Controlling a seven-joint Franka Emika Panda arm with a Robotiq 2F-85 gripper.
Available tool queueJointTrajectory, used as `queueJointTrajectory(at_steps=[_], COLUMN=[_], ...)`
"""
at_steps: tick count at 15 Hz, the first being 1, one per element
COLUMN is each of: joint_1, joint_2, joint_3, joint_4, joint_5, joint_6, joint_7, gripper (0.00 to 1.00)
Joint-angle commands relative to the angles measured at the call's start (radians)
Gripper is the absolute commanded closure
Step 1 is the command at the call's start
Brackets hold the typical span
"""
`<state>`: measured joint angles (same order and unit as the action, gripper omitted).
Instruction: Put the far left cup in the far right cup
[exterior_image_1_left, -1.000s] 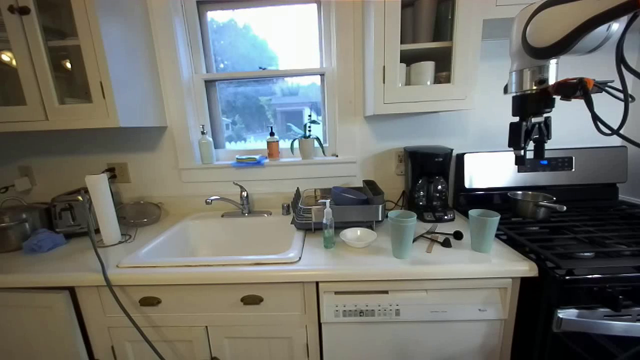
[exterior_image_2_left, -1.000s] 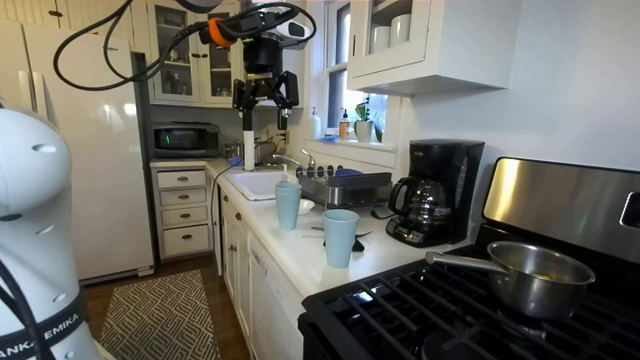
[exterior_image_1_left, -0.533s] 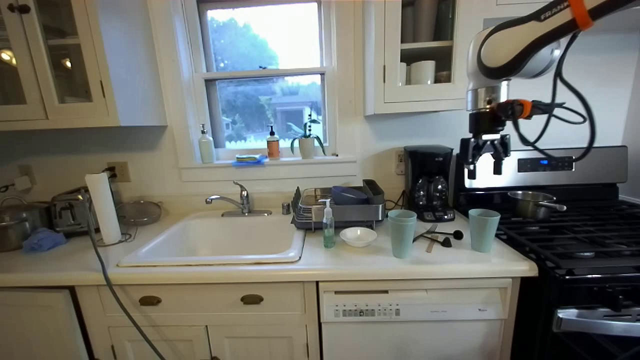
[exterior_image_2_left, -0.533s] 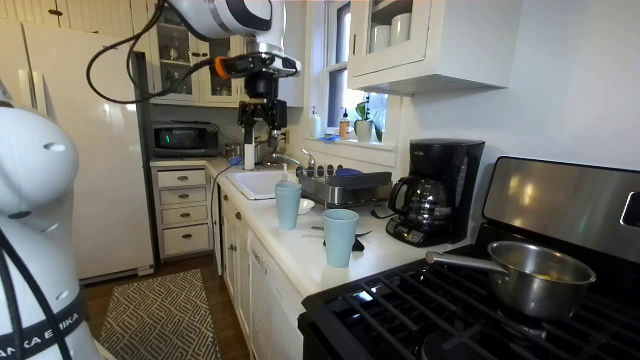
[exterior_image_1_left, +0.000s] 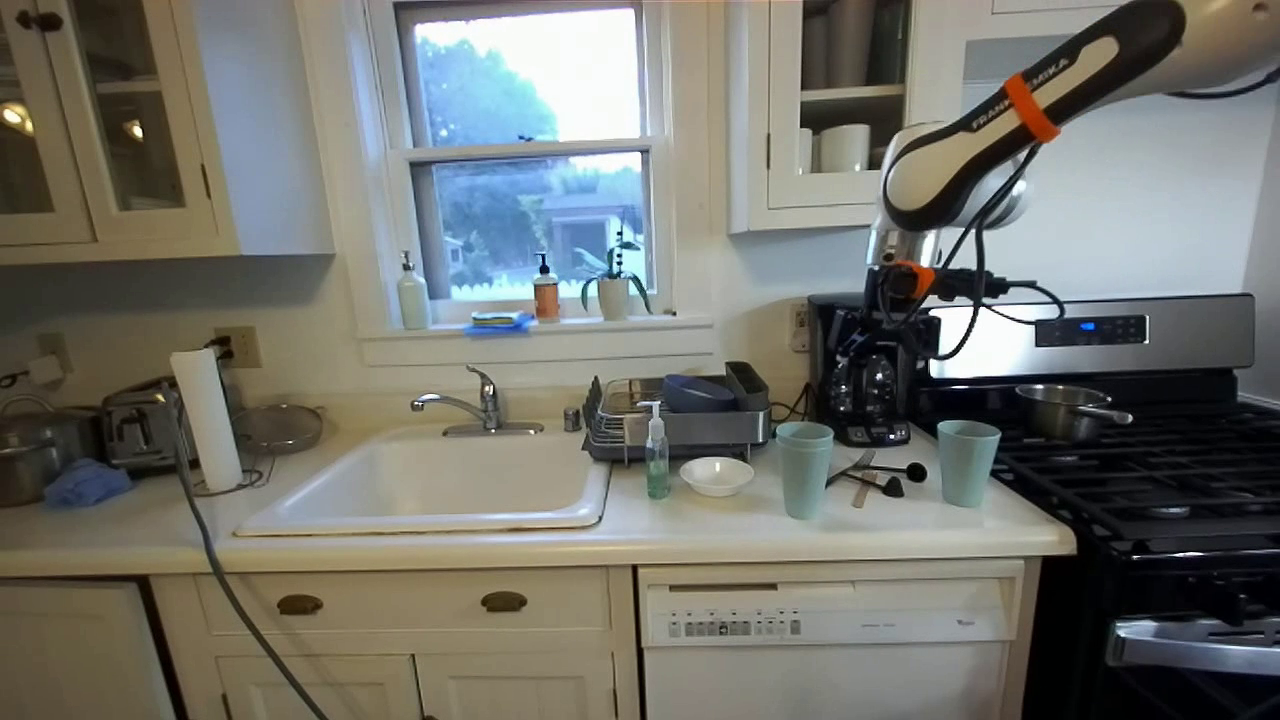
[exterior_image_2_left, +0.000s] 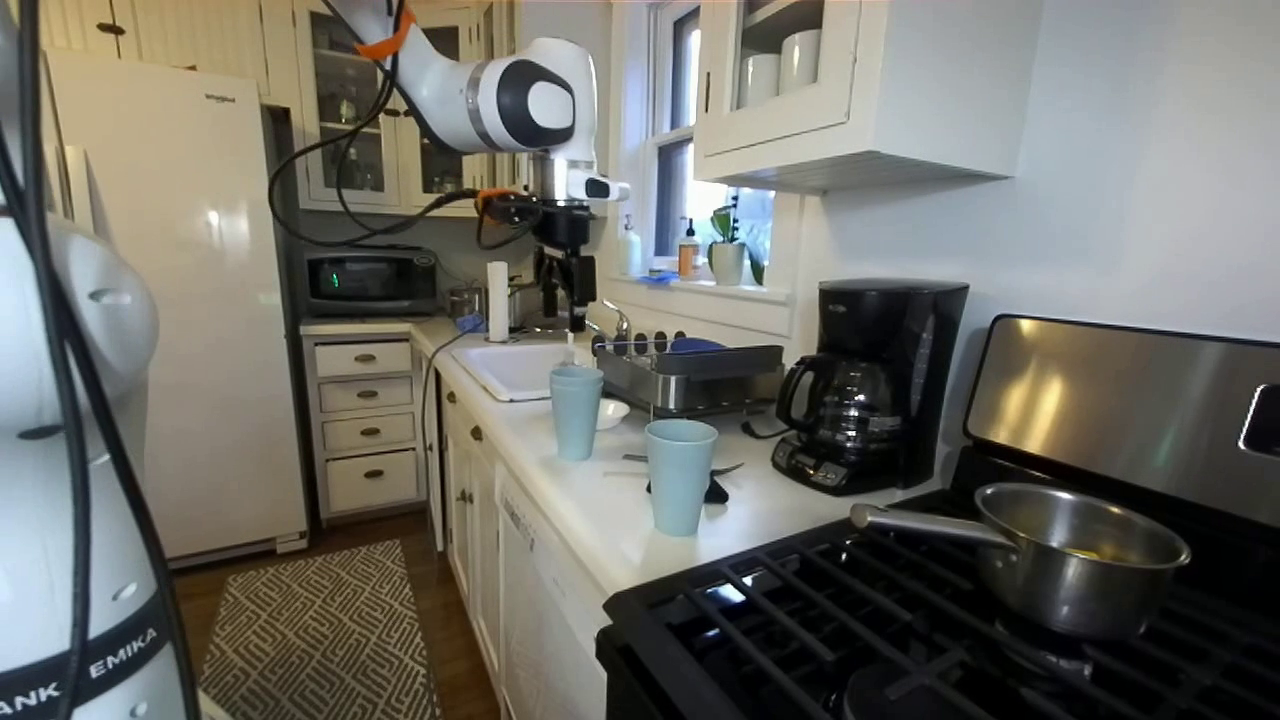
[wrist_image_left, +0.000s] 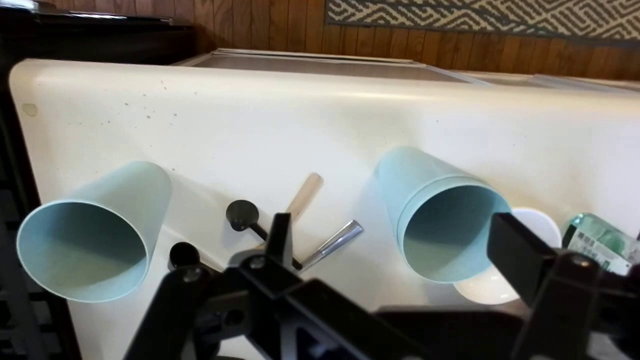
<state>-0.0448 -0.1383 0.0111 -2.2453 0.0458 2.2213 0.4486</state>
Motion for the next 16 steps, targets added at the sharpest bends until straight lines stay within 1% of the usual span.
queueJointTrajectory(at_steps=[1, 4, 8, 9, 11, 12, 13, 14, 16], joint_1=[0.003, 0.011, 0.028, 0.031, 0.039, 0.042, 0.047, 0.050, 0.060], joint_2=[0.071, 0.121, 0.176, 0.189, 0.210, 0.219, 0.231, 0.238, 0.255], joint_3=[0.010, 0.009, 0.001, -0.001, -0.004, -0.005, -0.007, -0.008, -0.013], joint_4=[0.002, 0.003, 0.008, 0.008, 0.008, 0.007, 0.007, 0.006, -0.001], joint_5=[0.006, -0.014, -0.031, -0.036, -0.036, -0.034, -0.037, -0.037, -0.048], joint_6=[0.128, 0.196, 0.235, 0.246, 0.261, 0.266, 0.274, 0.284, 0.328], joint_7=[0.100, 0.164, 0.230, 0.250, 0.281, 0.291, 0.305, 0.318, 0.353], gripper=[0.00, 0.00, 0.00, 0.01, 0.06, 0.13, 0.25, 0.30, 0.48])
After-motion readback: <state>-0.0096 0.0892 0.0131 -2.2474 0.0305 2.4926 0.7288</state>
